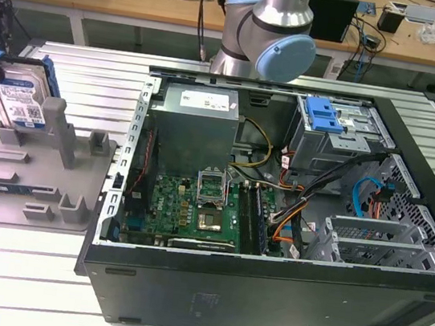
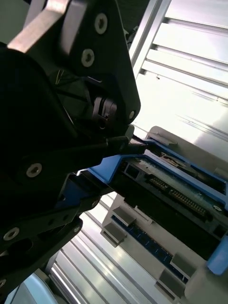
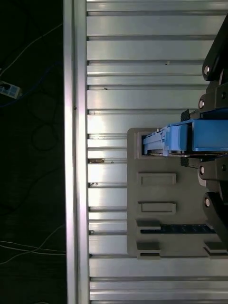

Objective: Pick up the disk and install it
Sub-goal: 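Pick up the disk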

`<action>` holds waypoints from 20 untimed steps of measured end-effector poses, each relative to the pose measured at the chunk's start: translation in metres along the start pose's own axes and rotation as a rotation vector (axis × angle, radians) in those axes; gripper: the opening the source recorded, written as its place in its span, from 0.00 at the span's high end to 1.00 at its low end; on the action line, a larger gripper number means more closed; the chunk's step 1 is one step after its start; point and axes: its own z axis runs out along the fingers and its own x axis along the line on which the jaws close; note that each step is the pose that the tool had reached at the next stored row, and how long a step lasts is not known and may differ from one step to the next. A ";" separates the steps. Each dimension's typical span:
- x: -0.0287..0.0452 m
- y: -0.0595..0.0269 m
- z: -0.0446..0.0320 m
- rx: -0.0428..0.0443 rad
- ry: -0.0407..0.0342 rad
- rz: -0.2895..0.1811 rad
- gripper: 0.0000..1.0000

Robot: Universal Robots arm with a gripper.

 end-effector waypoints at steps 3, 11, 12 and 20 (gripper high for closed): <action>0.0005 0.0002 -0.0119 0.0000 0.0000 0.000 0.64; 0.0014 0.0007 -0.0341 -0.0001 0.0000 0.000 0.64; 0.0015 0.0008 -0.0378 0.0000 0.0000 0.000 0.64; 0.0027 0.0014 -0.0666 -0.0001 0.0001 0.000 0.64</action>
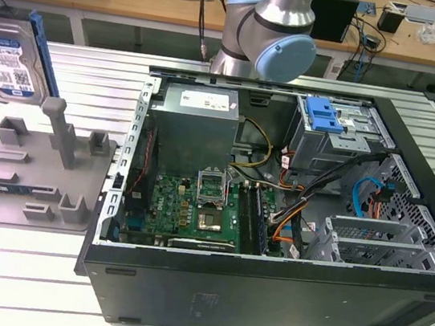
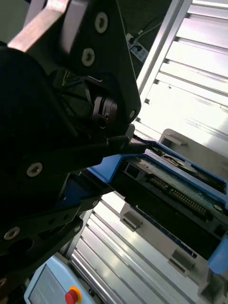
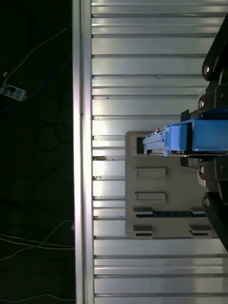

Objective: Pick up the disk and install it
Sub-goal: 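Pick up the disk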

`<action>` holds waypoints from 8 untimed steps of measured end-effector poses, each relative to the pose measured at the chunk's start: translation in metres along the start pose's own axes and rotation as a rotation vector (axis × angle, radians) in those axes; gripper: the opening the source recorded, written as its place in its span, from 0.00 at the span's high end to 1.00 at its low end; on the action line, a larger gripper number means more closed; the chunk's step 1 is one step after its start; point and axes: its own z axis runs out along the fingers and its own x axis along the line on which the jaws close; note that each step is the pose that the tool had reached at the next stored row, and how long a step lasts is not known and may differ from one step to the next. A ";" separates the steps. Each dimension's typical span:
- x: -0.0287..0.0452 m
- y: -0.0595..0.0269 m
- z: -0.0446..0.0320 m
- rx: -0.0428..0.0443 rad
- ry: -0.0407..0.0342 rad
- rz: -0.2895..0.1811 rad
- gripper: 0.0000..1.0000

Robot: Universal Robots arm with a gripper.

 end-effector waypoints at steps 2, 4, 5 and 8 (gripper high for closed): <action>0.0004 0.0002 -0.0099 0.0000 0.0000 0.000 0.64; 0.0007 0.0003 -0.0168 0.0000 0.0000 0.000 0.64; 0.0009 0.0004 -0.0214 0.0001 -0.0001 0.000 0.64; 0.0014 0.0006 -0.0339 0.0000 0.0000 0.000 0.64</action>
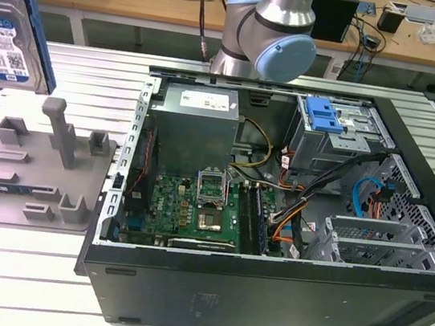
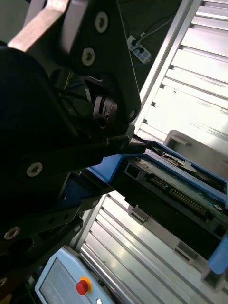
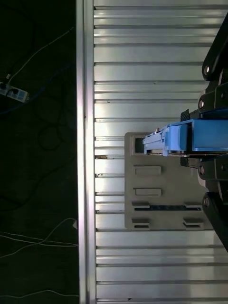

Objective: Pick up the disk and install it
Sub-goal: 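Pick up the disk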

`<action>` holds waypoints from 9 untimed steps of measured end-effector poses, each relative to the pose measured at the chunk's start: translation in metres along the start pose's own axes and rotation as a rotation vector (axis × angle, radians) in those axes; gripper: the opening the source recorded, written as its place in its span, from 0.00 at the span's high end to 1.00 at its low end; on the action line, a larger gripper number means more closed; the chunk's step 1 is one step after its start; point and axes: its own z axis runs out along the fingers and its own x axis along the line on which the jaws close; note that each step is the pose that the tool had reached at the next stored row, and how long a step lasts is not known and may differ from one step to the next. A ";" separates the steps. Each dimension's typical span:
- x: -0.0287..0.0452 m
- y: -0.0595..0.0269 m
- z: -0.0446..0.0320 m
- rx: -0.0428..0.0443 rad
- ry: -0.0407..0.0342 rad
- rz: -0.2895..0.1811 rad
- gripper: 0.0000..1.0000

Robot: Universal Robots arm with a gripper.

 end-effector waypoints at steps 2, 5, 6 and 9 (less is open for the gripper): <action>0.0004 0.0002 -0.0092 0.0001 0.0000 0.000 0.64; 0.0009 0.0004 -0.0219 0.0000 0.0000 0.000 0.64; 0.0011 0.0005 -0.0279 0.0001 0.0000 0.000 0.64; 0.0020 0.0009 -0.0499 0.0001 -0.0001 0.000 0.64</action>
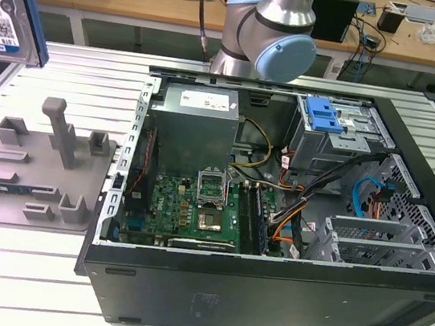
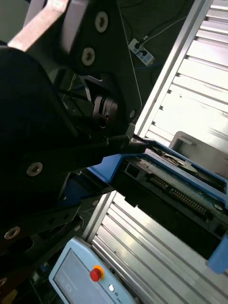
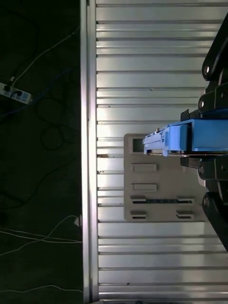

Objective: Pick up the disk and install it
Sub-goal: 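Pick up the disk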

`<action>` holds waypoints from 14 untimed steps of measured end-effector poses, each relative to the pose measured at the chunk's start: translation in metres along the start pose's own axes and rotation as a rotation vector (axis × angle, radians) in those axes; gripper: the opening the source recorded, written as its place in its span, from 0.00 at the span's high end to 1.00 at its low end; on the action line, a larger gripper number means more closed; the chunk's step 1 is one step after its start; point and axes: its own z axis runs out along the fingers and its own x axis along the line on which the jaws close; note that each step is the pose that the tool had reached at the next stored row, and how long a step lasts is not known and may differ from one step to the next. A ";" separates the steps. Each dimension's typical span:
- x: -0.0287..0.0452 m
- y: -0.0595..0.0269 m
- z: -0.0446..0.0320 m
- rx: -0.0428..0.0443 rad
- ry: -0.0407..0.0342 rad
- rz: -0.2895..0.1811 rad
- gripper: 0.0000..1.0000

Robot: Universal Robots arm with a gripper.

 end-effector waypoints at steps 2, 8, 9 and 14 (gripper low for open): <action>0.0003 0.0002 -0.0084 0.0000 0.0000 0.000 0.64; 0.0005 0.0002 -0.0129 0.0000 0.0000 0.000 0.64; 0.0005 0.0002 -0.0130 0.0000 0.0000 0.000 0.64; 0.0025 -0.0050 -0.0133 -0.0001 0.0000 0.000 0.64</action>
